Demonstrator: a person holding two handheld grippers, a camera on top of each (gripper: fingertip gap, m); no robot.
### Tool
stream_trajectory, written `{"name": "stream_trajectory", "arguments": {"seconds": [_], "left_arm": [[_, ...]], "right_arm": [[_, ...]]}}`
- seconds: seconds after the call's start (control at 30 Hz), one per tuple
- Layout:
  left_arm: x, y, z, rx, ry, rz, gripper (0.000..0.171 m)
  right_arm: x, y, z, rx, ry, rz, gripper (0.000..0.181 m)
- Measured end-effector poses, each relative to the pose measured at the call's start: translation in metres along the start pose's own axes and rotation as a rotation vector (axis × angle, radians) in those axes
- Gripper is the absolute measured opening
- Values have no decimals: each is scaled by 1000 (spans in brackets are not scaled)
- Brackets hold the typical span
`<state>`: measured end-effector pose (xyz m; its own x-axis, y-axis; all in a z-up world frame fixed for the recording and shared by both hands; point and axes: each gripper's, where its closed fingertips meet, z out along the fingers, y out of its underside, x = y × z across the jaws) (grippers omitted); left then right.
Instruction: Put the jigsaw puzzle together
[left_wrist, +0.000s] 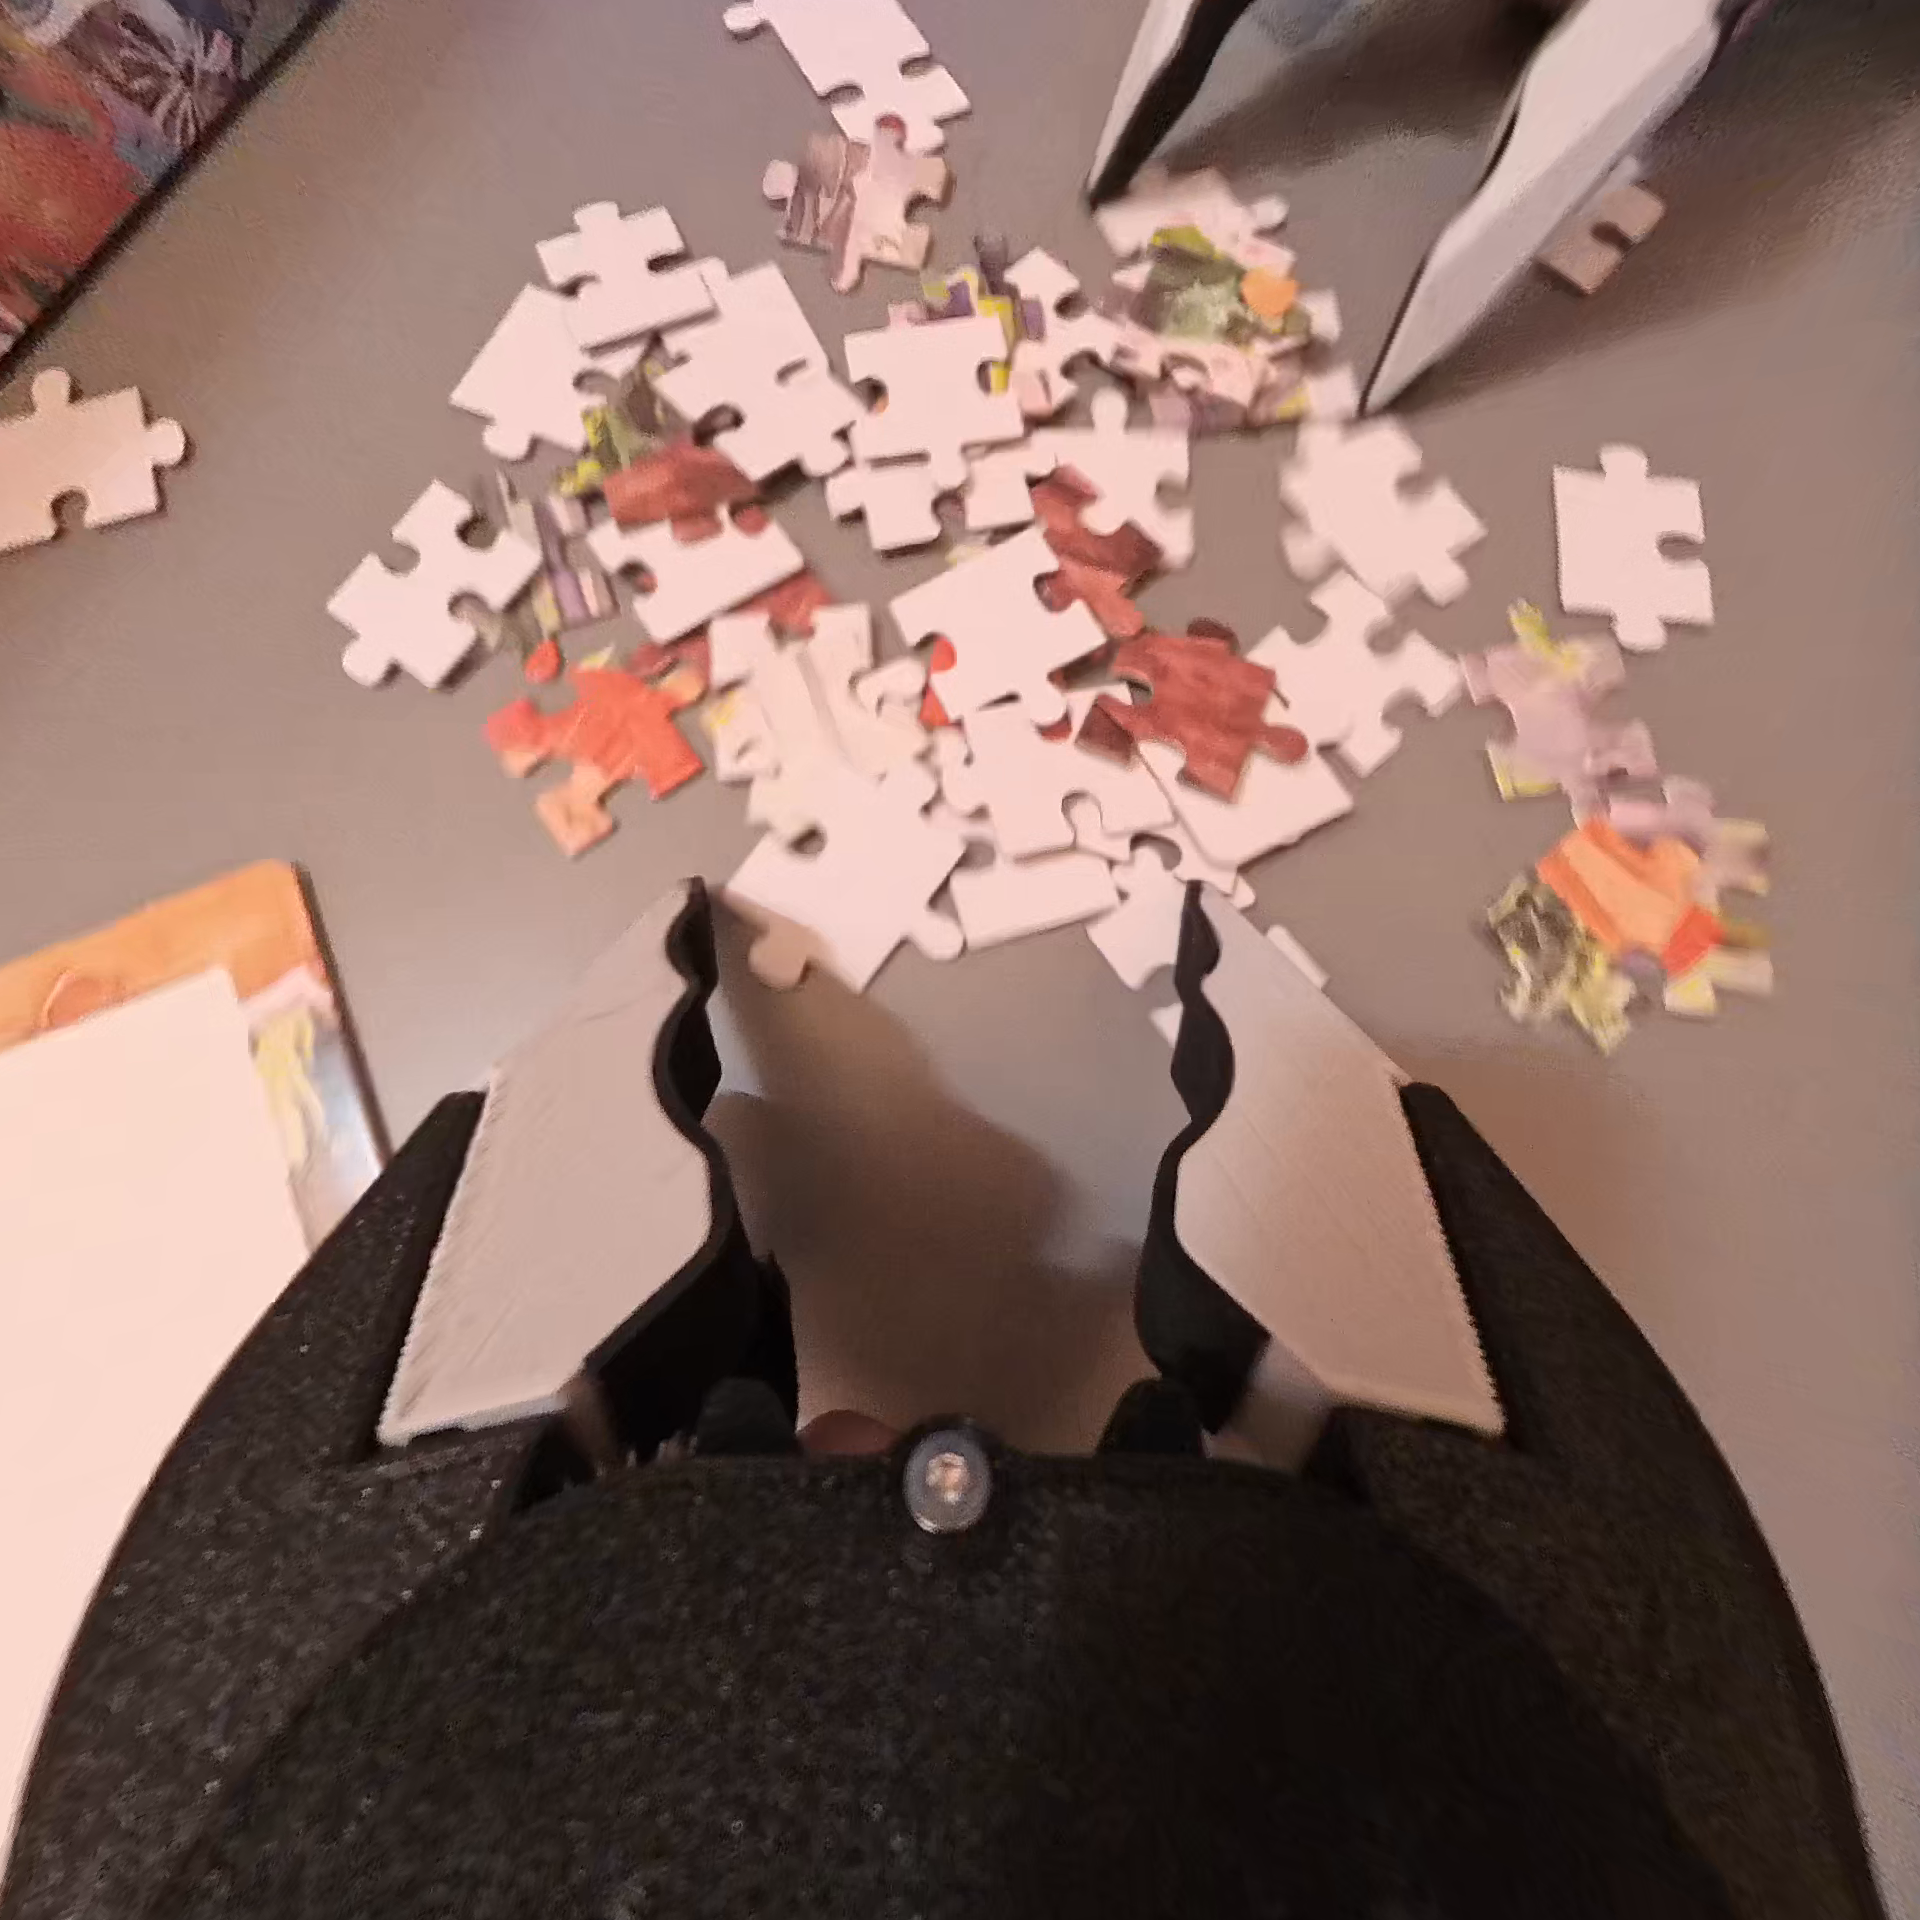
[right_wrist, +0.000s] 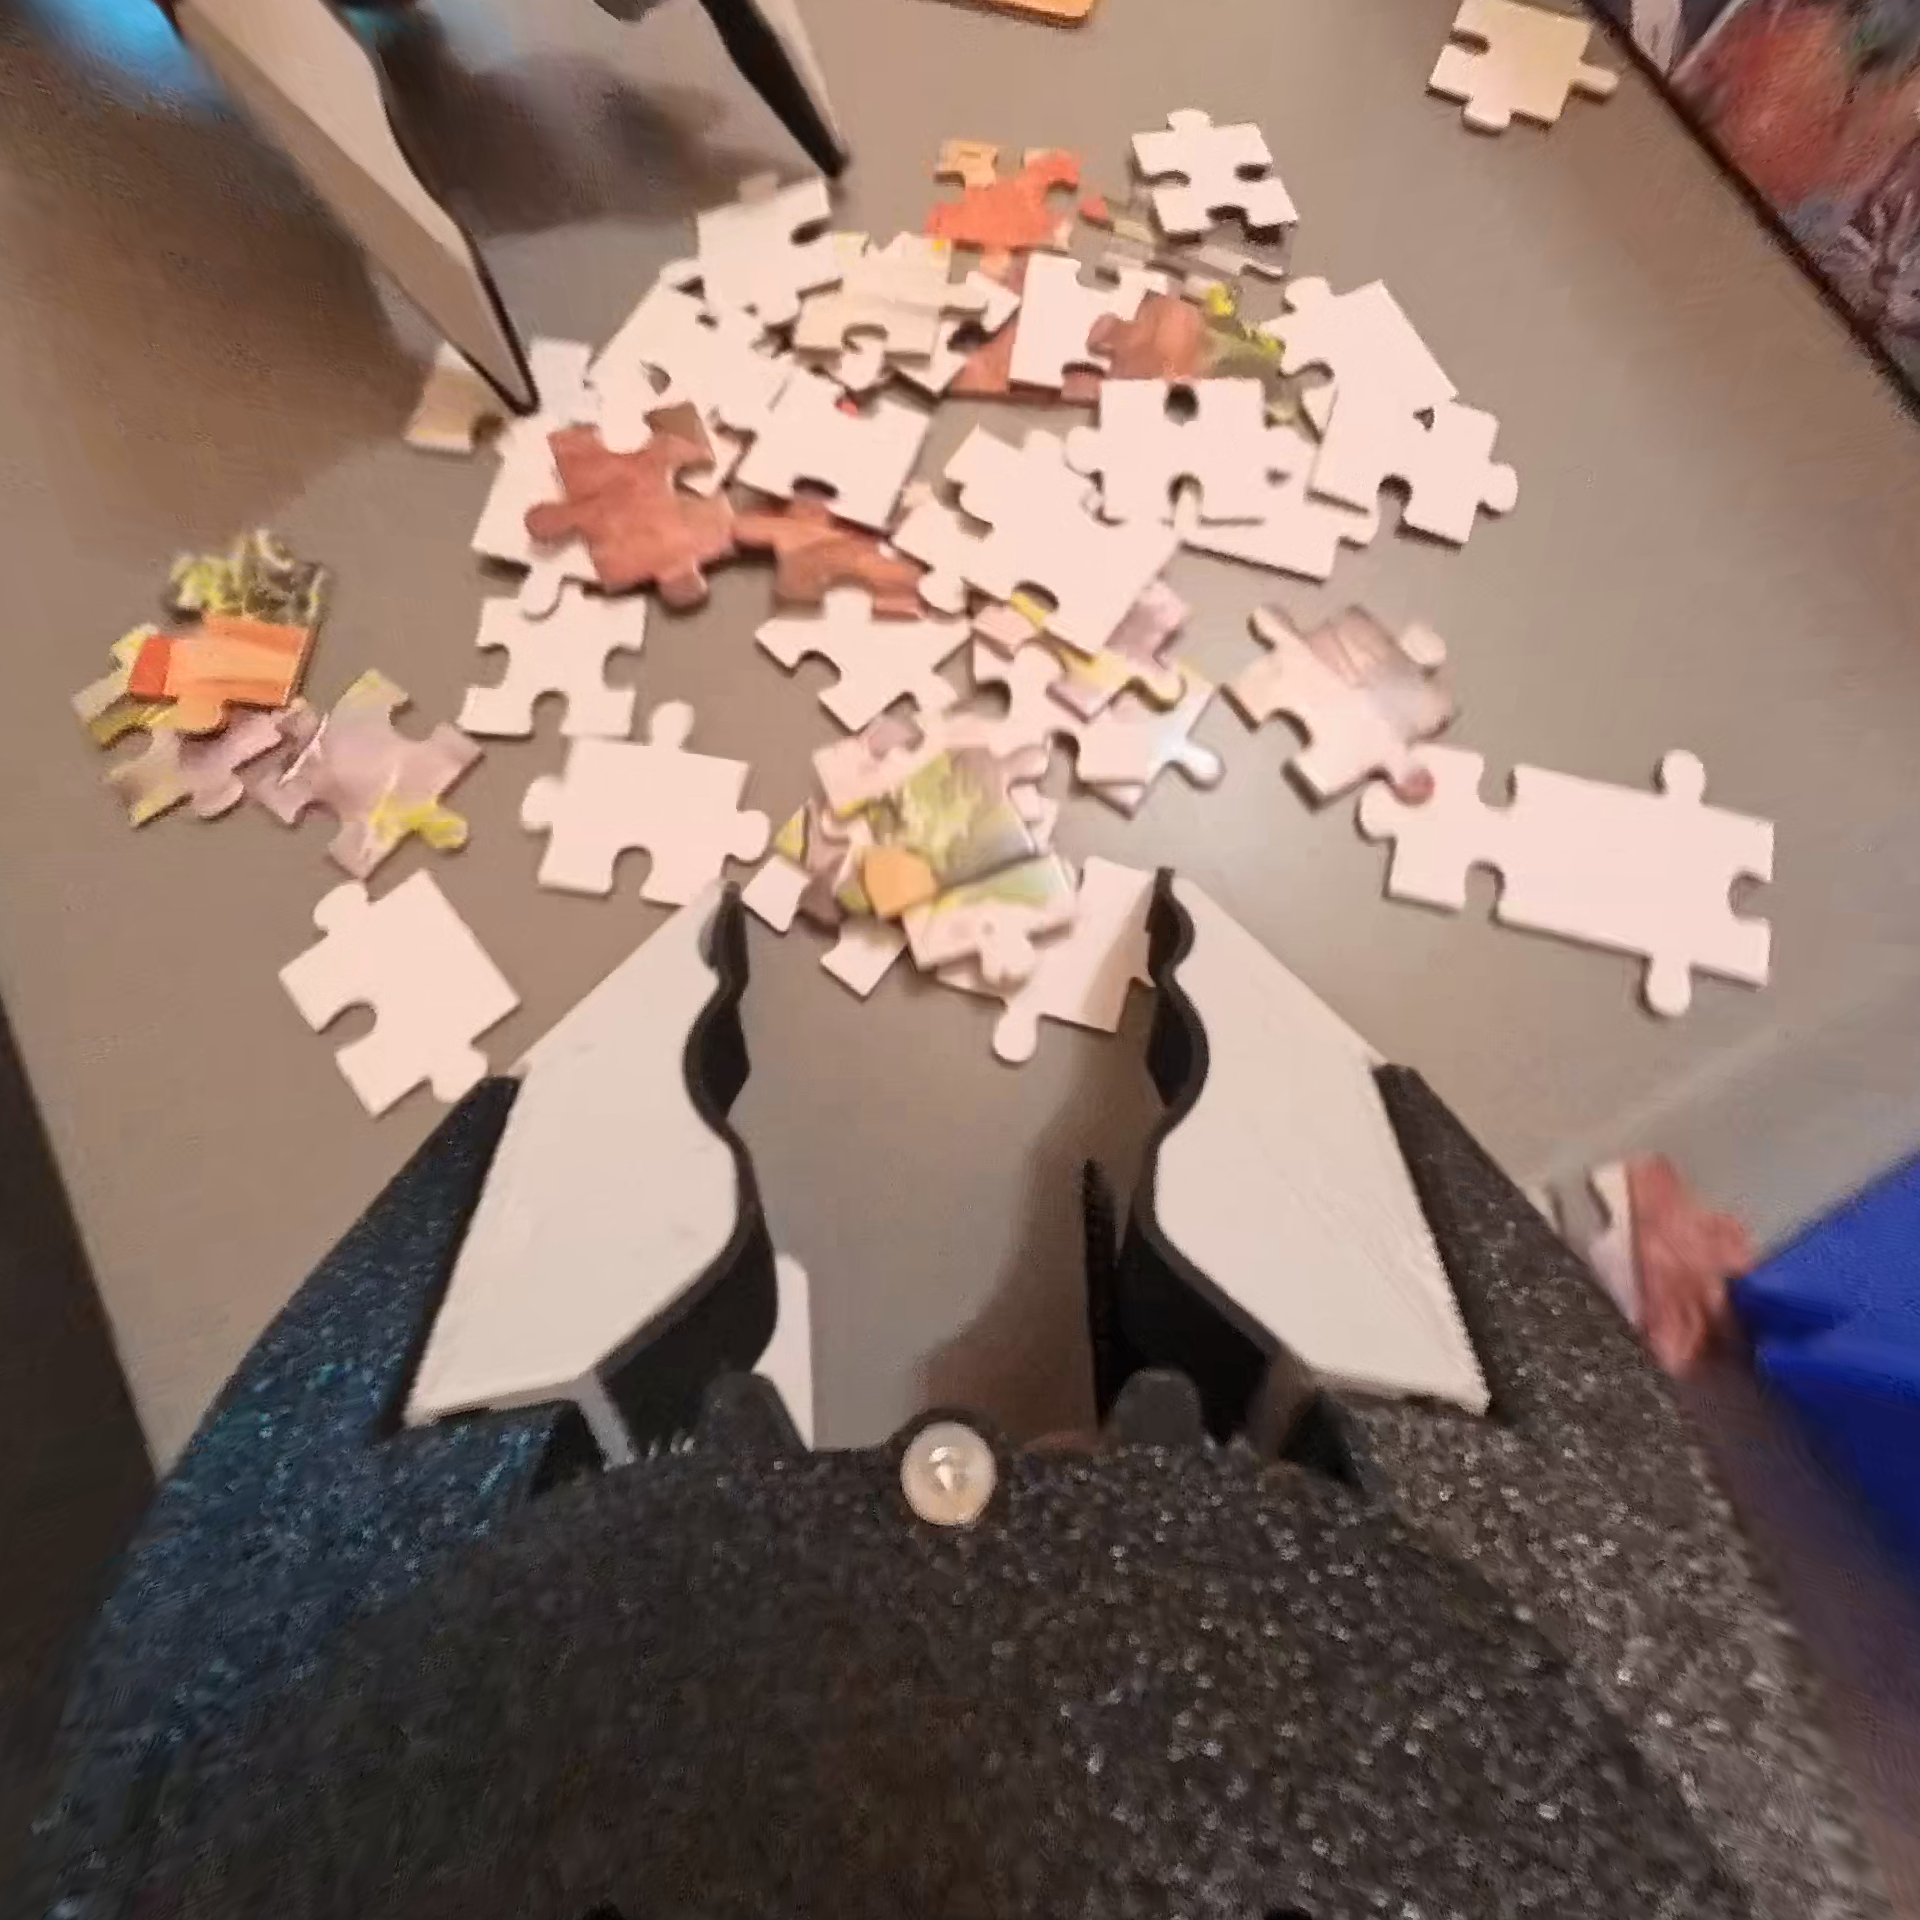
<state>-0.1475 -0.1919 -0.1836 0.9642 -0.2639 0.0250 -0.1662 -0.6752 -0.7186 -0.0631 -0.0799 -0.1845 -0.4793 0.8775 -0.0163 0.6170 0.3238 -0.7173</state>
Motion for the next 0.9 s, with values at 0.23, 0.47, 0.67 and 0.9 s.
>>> {"name": "stream_trajectory", "arguments": {"seconds": [0.23, 0.47, 0.67, 0.9], "left_arm": [[7, -30, 33, -34, 73, 49, 89], [24, -50, 17, 89, 147, 91, 7], [0, -109, -45, 359, 120, -61, 30], [-96, -48, 0, 43, -218, -191, 54]], "right_arm": [[-7, -36, 36, -35, -75, -70, 63], [-32, -61, 9, 137, -158, -66, 32], [-2, -100, -107, 499, 106, 37, 33], [-5, -6, -72, 158, 57, 195, 54]]}}
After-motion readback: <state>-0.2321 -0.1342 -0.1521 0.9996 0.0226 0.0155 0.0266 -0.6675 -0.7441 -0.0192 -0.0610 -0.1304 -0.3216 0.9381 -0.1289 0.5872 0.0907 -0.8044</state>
